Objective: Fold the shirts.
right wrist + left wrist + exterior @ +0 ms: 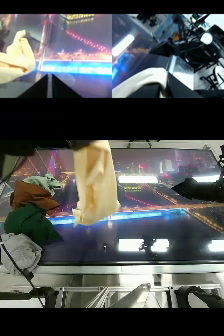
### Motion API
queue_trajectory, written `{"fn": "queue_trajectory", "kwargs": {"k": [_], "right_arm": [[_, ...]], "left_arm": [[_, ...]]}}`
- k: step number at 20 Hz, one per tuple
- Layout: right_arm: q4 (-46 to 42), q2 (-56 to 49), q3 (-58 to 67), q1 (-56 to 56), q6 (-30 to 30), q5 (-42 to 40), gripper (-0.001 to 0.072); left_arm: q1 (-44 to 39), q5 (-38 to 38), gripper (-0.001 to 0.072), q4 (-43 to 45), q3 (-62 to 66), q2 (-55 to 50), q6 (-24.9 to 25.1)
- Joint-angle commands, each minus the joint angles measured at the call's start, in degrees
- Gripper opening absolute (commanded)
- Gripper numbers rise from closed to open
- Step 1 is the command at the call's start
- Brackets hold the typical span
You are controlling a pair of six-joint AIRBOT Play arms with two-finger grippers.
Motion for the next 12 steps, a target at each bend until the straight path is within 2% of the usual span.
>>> {"fn": "queue_trajectory", "kwargs": {"k": [1,2,4,8,9,12], "right_arm": [[-0.2,-0.2,0.5,-0.2,-0.1,5.8,0.0601],[-0.2,-0.5,0.5,-0.2,0.1,7.9,0.0631],[-0.2,-1.2,-1.0,-0.1,0.1,10.4,0.0630],[-0.1,-3.1,-8.9,2.6,-0.1,8.9,0.0631],[-0.1,-4.4,-10.9,4.3,-0.2,7.4,0.0631],[3.8,-10.4,-13.7,11.5,-3.8,3.0,0.0630]], "left_arm": [[-2.4,-0.1,0.0550,5.5,-7.5,1.4,-1.6],[-1.5,-0.4,0.0719,7.8,-8.4,1.4,-2.5],[1.2,-2.7,0.0719,16.0,-8.7,1.4,-6.0],[7.1,-9.4,0.0719,38.6,-10.5,1.4,-13.2],[8.6,-9.7,0.0718,41.8,-13.2,1.4,-14.4],[12.0,-6.8,0.0718,41.6,-25.5,1.4,-13.9]]}}
